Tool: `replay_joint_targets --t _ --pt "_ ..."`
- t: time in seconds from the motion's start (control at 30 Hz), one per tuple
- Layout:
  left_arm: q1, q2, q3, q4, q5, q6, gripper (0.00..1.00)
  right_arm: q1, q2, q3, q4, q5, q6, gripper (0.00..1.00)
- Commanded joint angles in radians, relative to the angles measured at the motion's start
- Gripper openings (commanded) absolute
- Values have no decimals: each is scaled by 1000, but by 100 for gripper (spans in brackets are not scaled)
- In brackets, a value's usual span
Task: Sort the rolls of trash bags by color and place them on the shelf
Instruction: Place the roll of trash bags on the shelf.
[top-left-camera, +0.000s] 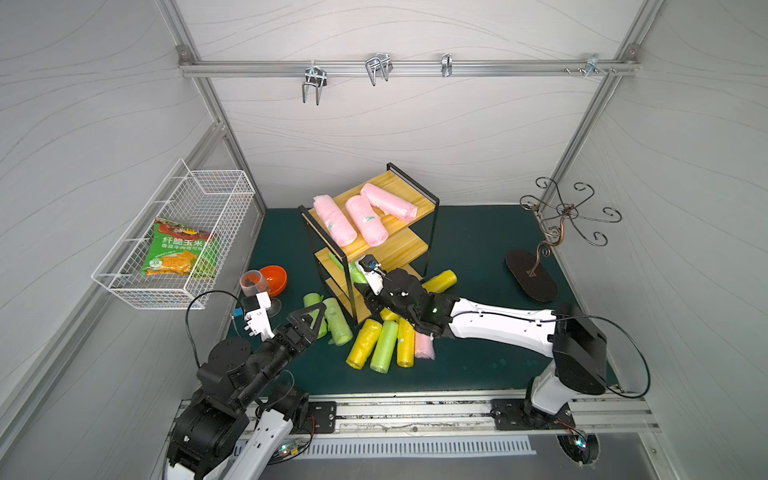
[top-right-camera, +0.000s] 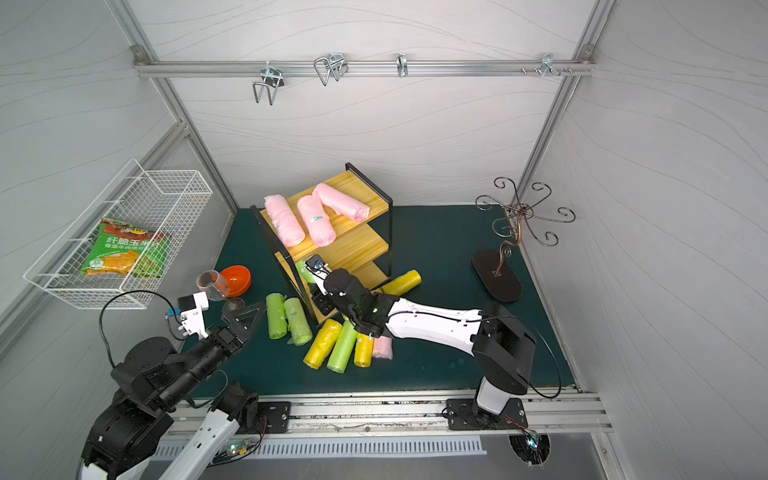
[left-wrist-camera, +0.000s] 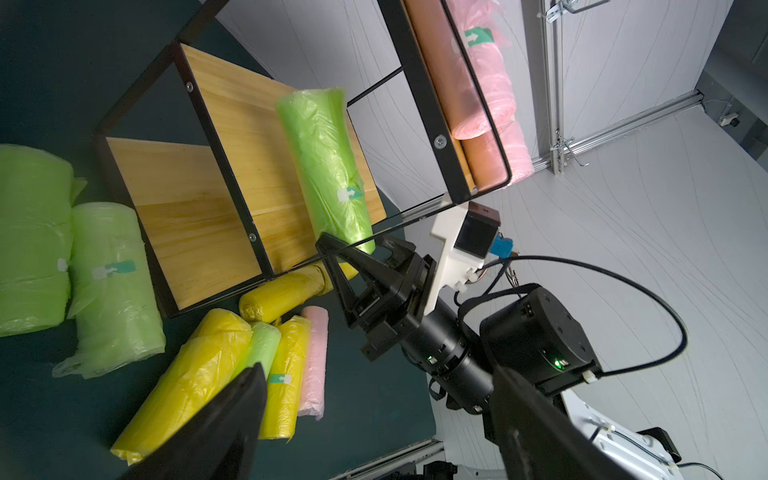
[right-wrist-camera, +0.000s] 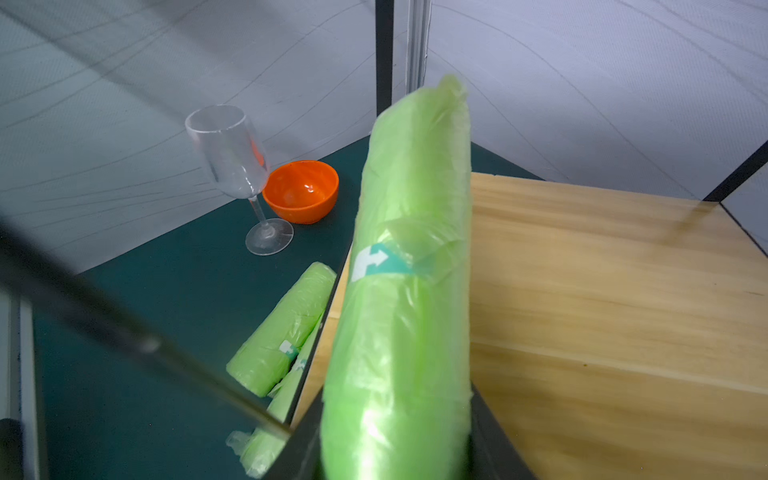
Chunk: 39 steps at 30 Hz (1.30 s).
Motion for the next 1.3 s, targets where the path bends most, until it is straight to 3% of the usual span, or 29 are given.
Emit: replay_joint_targets --t 0.0,0.33,0.57,0.67,0.77,1.1,1.27 --pt "-2 -12 4 44 -13 20 89 -12 22 39 61 0 -37 0" --pt "-2 -7 6 34 -10 25 89 -25 81 44 112 -24 -29 0" --pt "-2 -2 7 30 -6 28 89 -25 95 37 128 -29 -8 24" --pt "-1 -2 5 30 -6 28 89 -25 93 38 123 -29 -8 45" --pt "-2 -2 5 30 -4 28 89 -25 83 37 112 -27 -10 56" --pt "-2 -4 -6 37 -4 23 89 -26 22 22 63 17 -24 73" --pt "-2 -2 -16 50 -2 17 89 -25 -14 9 20 27 -26 76"
